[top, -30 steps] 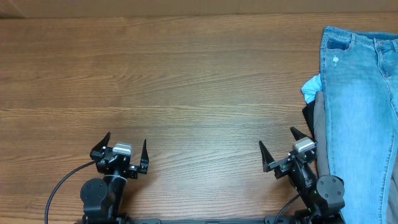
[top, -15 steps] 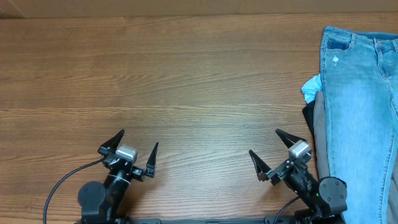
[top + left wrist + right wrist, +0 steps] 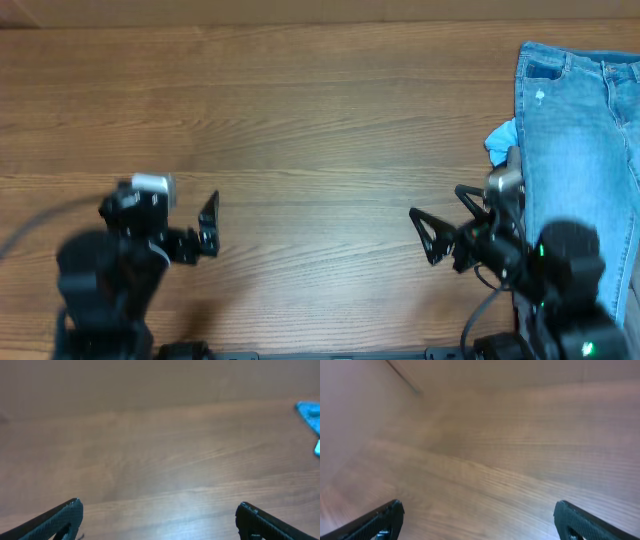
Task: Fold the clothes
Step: 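Move the right gripper over the light-blue jeans on the pile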
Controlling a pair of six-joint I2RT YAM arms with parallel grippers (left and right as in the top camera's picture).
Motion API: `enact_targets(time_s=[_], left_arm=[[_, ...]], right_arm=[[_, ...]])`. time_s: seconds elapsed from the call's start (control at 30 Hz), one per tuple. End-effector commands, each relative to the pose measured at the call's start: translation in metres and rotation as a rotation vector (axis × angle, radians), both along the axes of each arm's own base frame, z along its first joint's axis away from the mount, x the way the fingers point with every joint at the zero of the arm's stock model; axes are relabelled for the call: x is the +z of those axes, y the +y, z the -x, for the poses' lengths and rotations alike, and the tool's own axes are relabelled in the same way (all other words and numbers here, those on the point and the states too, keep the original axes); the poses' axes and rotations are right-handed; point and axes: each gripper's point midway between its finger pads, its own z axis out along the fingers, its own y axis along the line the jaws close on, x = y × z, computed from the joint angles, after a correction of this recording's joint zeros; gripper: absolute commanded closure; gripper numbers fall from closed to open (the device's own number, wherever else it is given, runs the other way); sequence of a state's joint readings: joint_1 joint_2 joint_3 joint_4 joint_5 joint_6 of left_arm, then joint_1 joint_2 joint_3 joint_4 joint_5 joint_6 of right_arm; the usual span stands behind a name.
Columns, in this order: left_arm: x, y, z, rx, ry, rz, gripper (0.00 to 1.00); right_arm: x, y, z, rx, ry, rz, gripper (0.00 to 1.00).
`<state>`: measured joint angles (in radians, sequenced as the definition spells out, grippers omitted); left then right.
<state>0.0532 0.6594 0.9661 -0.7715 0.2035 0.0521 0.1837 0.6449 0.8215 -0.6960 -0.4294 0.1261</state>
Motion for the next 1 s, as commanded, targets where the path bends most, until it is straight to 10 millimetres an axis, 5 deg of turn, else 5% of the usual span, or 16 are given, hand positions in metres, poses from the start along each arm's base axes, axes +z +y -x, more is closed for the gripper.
enact_targets(time_s=[0.0, 0.3, 0.43, 0.73, 0.97], left_arm=[[0.011, 0.005, -0.024, 0.024, 0.149, 0.0, 0.0], [-0.019, 0.004, -0.055, 0.025, 0.433, 0.035, 0.0], [-0.034, -0.008, -0.058, -0.028, 0.507, 0.091, 0.0], [-0.037, -0.023, -0.064, -0.102, 0.52, 0.153, 0.0], [-0.036, -0.025, -0.066, -0.111, 0.51, 0.16, 0.0]], right_arm=[[0.011, 0.002, -0.02, -0.01, 0.132, 0.029, 0.0], [-0.018, 0.028, -0.041, 0.1, 0.513, -0.002, 0.0], [-0.044, 0.018, -0.062, 0.022, 0.585, 0.024, 0.0], [-0.052, -0.087, -0.15, -0.423, 0.56, -0.083, 0.0], [-0.075, -0.173, -0.188, -0.662, 0.528, -0.069, 0.0]])
